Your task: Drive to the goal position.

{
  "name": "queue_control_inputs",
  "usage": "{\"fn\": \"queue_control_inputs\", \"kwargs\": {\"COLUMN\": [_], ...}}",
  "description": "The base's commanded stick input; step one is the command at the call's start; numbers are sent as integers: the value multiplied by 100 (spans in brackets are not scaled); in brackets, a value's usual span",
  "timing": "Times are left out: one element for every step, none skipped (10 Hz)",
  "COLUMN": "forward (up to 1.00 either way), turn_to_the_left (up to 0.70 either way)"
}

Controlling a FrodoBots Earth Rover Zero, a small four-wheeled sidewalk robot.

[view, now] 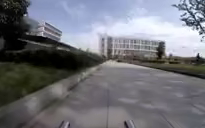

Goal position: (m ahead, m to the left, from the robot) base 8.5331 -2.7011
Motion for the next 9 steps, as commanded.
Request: {"fn": "queue_control_inputs", "kwargs": {"forward": [70,70,70,70,70,70,70,70,70], "turn_to_the_left": [0,-2,-7,-12,-14,-14,-14,-13,-4]}}
